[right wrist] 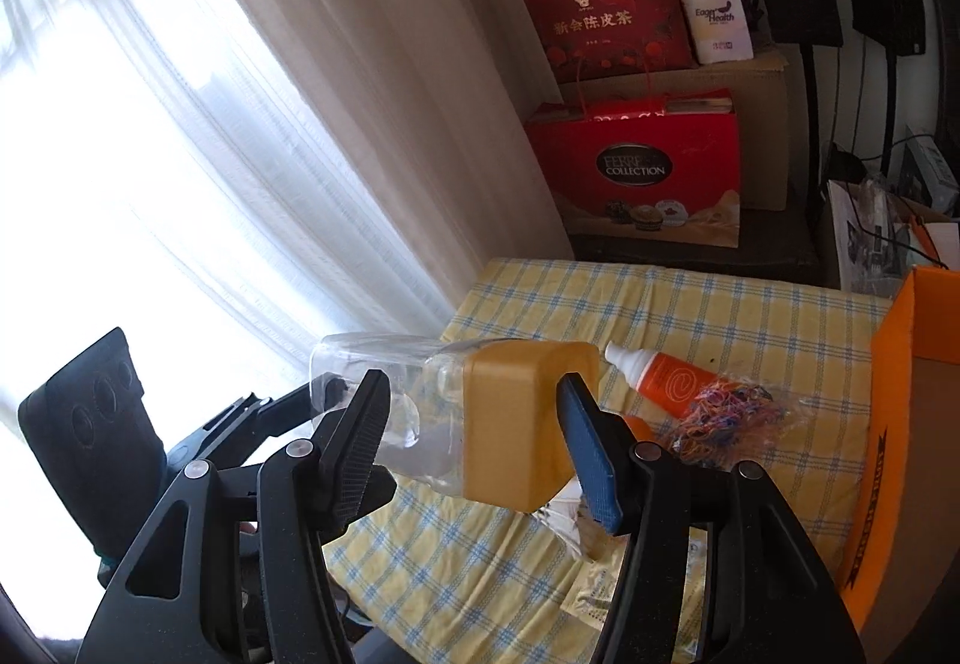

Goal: Organize objects
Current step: 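Grasp the clear plastic box with the left tool and lift it, then carry the plastic box over the orange cardboard box with the left tool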

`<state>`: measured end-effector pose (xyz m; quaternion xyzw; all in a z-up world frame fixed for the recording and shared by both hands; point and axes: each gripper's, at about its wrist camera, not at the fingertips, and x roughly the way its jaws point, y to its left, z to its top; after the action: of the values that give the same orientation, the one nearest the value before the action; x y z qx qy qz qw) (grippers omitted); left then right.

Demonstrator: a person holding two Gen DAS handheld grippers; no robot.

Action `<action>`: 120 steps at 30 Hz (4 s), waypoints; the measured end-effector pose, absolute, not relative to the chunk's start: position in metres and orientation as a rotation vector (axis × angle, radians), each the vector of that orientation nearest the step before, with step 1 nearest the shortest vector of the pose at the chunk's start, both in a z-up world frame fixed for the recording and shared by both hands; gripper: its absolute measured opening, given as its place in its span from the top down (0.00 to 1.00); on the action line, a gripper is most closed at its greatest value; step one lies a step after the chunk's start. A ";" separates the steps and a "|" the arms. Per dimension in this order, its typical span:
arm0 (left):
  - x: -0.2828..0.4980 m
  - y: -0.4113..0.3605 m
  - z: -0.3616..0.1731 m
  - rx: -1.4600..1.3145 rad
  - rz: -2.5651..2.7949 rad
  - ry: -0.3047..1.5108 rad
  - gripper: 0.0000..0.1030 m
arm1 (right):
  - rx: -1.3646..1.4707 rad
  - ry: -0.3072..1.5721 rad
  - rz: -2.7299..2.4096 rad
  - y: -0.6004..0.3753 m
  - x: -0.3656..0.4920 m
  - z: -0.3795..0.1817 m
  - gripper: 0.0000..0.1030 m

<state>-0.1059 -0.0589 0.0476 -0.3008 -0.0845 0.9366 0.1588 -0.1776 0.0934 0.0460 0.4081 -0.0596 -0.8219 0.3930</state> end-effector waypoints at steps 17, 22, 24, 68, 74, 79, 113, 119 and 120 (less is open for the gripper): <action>-0.099 0.114 0.095 -0.775 2.459 -0.086 0.25 | 1.078 -0.220 -2.390 0.269 -0.139 0.104 0.41; -0.100 0.157 0.087 -0.807 2.391 -0.051 0.25 | 1.134 -0.323 -2.436 0.326 -0.135 0.095 0.41; -0.102 0.172 0.082 -0.834 2.358 -0.051 0.25 | 1.147 -0.337 -2.442 0.335 -0.135 0.093 0.41; -0.161 0.271 -0.016 -1.237 2.232 0.046 0.23 | 1.332 -0.577 -2.570 0.440 -0.192 0.000 0.39; -0.156 0.271 -0.020 -1.225 2.221 0.160 0.36 | 1.336 -0.477 -2.547 0.436 -0.179 -0.001 0.50; -0.152 0.280 -0.026 -1.225 2.192 0.224 0.49 | 1.336 -0.380 -2.561 0.429 -0.179 -0.006 0.54; -0.171 0.229 0.006 -1.207 2.273 0.124 0.23 | 1.328 0.074 -2.586 0.408 -0.199 0.017 0.17; -0.157 0.195 0.016 -1.177 2.298 0.004 0.04 | 1.369 0.374 -2.466 0.390 -0.202 -0.004 0.17; -0.153 0.187 0.017 -1.170 2.314 -0.005 0.03 | 1.378 0.458 -2.434 0.385 -0.206 -0.011 0.17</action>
<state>-0.1533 0.1868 0.0168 -0.4343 -0.0020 0.8590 0.2711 -0.2057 0.3850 -0.0105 0.4805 0.1598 -0.8486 0.1532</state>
